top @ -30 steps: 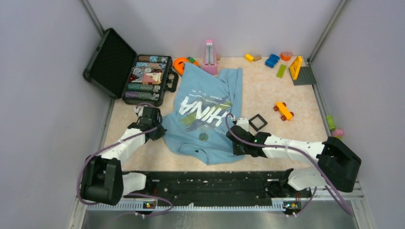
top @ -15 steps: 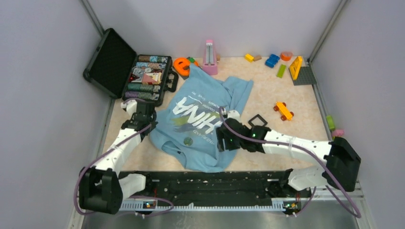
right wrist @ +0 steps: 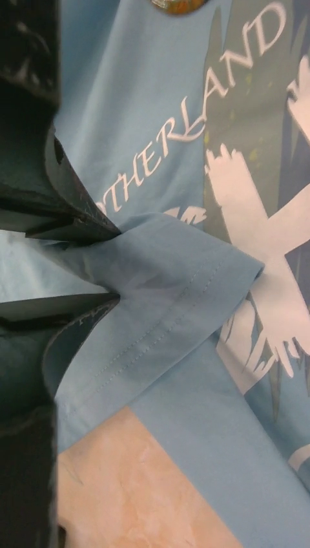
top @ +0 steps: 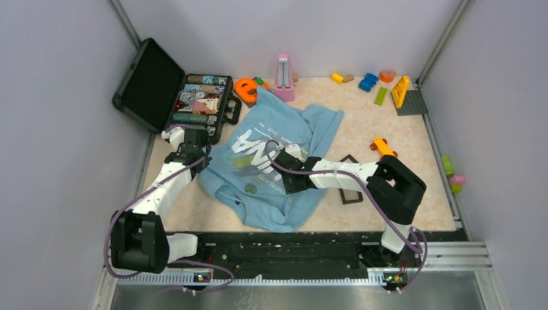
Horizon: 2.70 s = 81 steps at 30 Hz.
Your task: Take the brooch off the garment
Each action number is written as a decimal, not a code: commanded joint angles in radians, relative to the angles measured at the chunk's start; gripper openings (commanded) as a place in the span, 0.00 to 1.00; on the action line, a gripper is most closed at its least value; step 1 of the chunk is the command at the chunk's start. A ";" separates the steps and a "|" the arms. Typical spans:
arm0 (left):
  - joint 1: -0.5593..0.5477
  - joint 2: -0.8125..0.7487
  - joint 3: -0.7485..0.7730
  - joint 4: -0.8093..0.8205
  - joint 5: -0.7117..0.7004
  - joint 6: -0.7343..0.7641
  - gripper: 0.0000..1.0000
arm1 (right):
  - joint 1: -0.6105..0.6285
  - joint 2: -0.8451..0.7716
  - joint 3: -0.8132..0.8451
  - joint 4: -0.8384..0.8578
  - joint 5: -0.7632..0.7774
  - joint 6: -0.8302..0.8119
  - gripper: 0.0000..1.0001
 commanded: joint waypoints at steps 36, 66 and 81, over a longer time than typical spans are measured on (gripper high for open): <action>-0.171 -0.156 0.041 -0.099 0.286 0.143 0.36 | 0.039 -0.090 0.114 0.251 -0.348 -0.474 0.49; -0.087 -0.140 -0.230 0.145 0.664 0.136 0.18 | -0.121 0.208 0.204 0.496 -0.591 -0.220 0.01; -0.203 0.037 -0.110 0.205 0.548 0.137 0.16 | -0.287 0.218 0.129 0.531 -0.647 -0.198 0.34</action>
